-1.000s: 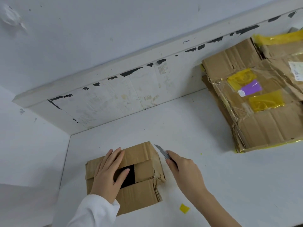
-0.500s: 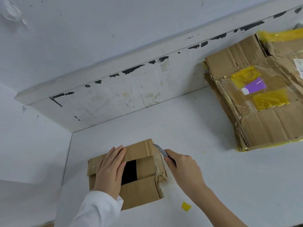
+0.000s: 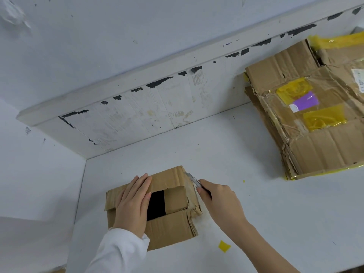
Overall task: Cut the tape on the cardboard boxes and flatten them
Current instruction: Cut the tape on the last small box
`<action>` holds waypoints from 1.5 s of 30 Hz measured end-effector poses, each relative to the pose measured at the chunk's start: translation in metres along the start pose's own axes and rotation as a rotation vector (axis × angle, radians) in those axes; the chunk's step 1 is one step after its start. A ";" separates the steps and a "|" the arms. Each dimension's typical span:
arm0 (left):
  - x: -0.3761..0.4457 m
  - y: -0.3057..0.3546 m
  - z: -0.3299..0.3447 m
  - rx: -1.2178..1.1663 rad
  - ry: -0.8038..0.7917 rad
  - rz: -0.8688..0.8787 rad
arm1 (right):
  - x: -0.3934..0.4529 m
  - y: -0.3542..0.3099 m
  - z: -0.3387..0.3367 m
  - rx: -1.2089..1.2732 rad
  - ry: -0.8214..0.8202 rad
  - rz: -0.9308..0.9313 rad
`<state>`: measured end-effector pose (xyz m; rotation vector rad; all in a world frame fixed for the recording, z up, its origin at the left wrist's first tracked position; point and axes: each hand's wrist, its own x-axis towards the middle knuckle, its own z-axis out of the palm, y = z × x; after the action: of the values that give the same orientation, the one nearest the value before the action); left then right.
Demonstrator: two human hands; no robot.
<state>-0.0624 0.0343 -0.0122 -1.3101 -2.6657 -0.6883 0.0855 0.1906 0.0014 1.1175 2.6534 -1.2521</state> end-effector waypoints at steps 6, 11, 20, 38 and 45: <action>0.000 0.000 -0.001 -0.010 0.000 -0.007 | -0.001 -0.002 0.002 -0.036 0.049 0.010; -0.002 0.001 -0.002 -0.032 -0.015 -0.041 | -0.004 -0.002 0.005 -0.116 0.036 0.016; -0.006 0.006 -0.004 -0.023 -0.001 -0.075 | -0.016 -0.002 0.014 -0.335 0.056 -0.032; -0.003 0.007 -0.005 -0.071 -0.025 -0.142 | -0.028 -0.002 0.010 -0.285 0.072 -0.039; 0.000 0.010 -0.004 -0.054 0.059 -0.173 | -0.030 -0.008 0.015 -0.304 0.132 -0.062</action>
<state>-0.0551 0.0377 -0.0049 -1.0612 -2.7536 -0.8106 0.0993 0.1592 0.0053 1.1114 2.8649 -0.7673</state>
